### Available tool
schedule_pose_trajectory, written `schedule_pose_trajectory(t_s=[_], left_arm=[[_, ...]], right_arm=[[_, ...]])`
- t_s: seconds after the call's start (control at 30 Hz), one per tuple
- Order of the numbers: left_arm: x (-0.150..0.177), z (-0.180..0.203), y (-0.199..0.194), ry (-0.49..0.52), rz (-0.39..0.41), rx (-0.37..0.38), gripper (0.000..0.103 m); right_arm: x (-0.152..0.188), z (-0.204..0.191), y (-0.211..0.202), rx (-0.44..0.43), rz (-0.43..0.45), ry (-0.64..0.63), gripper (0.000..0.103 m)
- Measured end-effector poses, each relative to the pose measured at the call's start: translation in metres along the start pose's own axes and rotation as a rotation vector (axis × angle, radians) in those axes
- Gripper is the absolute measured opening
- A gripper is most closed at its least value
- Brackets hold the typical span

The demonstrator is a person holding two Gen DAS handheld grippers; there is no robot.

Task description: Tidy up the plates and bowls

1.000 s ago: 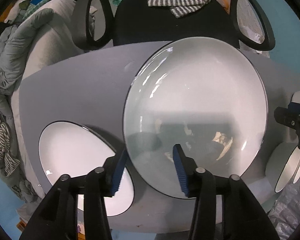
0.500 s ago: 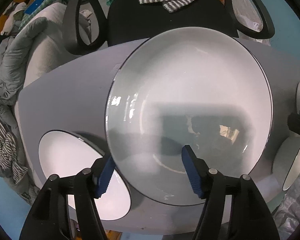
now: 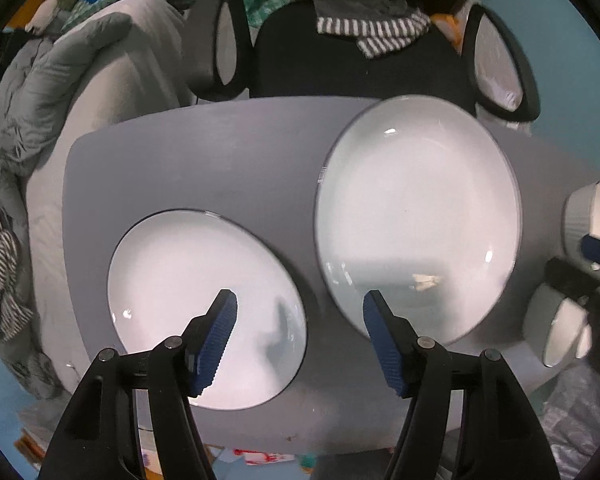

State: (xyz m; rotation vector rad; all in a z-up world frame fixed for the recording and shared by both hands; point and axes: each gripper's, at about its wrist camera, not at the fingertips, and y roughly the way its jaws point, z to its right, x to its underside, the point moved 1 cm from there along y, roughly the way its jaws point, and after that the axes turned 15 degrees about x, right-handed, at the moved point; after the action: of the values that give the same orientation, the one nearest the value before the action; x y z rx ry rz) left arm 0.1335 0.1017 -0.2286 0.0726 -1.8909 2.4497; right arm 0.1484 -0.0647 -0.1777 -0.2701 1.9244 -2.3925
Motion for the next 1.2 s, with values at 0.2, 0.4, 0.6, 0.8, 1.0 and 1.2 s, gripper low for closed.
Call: schedule_pose_trajectory(t_s=[0.2,0.4,0.6,0.8,1.0,1.2], left_arm=[[0.016,-0.039,-0.035,-0.042,0.059,0.041,0.068],[0.040,-0.087,-0.056,-0.095,0.098,0.064,0.074],[0.058,-0.134,-0.059,-0.155,0.104,0.070,0.076],[0.066,-0.167,-0.054,-0.225,0.126,0.126,0.076],[0.064,-0.183,-0.040,-0.214,0.131,0.135,0.076],[0.053,-0.183,-0.023,-0.151,0.135,0.083,0.076]], right_arm=[[0.008,-0.030,-0.020,-0.052,0.042,-0.065,0.064],[0.018,-0.063,-0.030,-0.111,0.040,-0.102,0.064],[0.023,-0.100,-0.028,-0.171,0.022,-0.148,0.064],[0.025,-0.136,-0.010,-0.257,-0.031,-0.146,0.064],[0.026,-0.157,0.015,-0.309,-0.073,-0.107,0.064],[0.022,-0.172,0.027,-0.302,-0.058,-0.109,0.065]])
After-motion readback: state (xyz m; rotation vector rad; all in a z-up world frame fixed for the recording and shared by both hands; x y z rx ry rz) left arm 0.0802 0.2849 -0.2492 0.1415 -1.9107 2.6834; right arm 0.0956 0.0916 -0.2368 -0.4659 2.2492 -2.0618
